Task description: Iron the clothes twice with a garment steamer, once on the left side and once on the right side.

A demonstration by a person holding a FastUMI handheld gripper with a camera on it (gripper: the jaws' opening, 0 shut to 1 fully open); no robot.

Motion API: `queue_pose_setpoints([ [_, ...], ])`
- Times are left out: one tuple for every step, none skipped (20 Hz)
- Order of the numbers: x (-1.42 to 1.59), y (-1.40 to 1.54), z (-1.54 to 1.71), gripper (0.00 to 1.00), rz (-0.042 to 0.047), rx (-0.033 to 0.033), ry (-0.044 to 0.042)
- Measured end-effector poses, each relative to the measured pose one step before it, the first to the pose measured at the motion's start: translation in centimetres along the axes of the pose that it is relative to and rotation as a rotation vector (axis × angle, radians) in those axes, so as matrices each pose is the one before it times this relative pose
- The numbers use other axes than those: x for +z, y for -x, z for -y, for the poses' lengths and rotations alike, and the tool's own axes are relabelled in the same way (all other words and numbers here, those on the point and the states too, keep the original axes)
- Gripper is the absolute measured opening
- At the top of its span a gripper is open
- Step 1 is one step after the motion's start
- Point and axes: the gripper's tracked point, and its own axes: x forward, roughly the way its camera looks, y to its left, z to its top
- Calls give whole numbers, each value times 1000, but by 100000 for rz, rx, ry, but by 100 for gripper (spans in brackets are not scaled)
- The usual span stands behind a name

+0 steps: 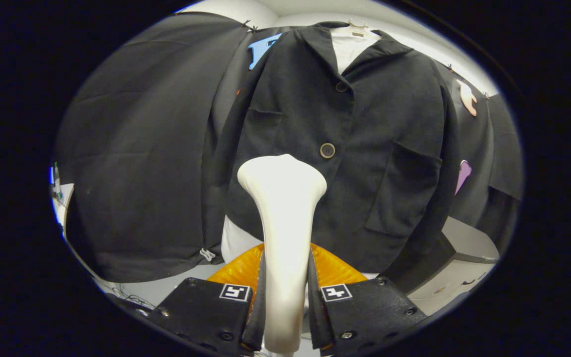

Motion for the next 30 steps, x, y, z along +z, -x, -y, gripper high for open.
queue_pose_setpoints([
  [-438,-107,-159,39,-966,147,229],
  [-400,-153,-155,39,-1218,78,607],
  [-1029,176,-286,39,-1145,283,392],
  [-700,82,-254,39,-1200,213,102],
  [-324,-55,-82,39,-946,91,4],
  [-203,-184,-110,39,-827,5,111],
  [-225,-204,66,39,-603,73,127],
  [-216,-195,-71,39,-436,47,343],
  [-394,-46,-167,39,-478,8,353],
  [-282,-52,-34,39,-382,202,114],
  [-349,-12,-46,39,-632,166,653],
  [-423,-88,-47,39,-1102,75,776],
  [-766,-85,-139,39,-1272,138,399],
  [-436,-13,-129,39,-1161,113,362],
  [-475,-28,-87,39,-874,80,582],
  [-371,-78,-87,39,-572,131,751],
  [-584,-191,-62,39,-637,199,877],
  [-533,-84,-67,39,-716,256,813],
  [-534,-72,-75,39,-622,170,693],
  [-408,-85,-131,39,-537,375,712],
  [-369,364,-254,39,-685,346,619],
  [-283,506,-304,39,-576,154,428],
  [-490,604,-229,39,-270,-55,40],
  [58,107,-1,39,-127,-75,-256],
  [230,54,86,39,222,-178,-701],
  [205,113,50,39,469,-263,-1041],
  [222,139,49,39,737,-393,-1274],
  [411,408,174,39,869,-474,-1518],
  [204,1577,81,39,1230,-595,-1942],
  [466,1433,384,39,1583,-916,-2111],
])
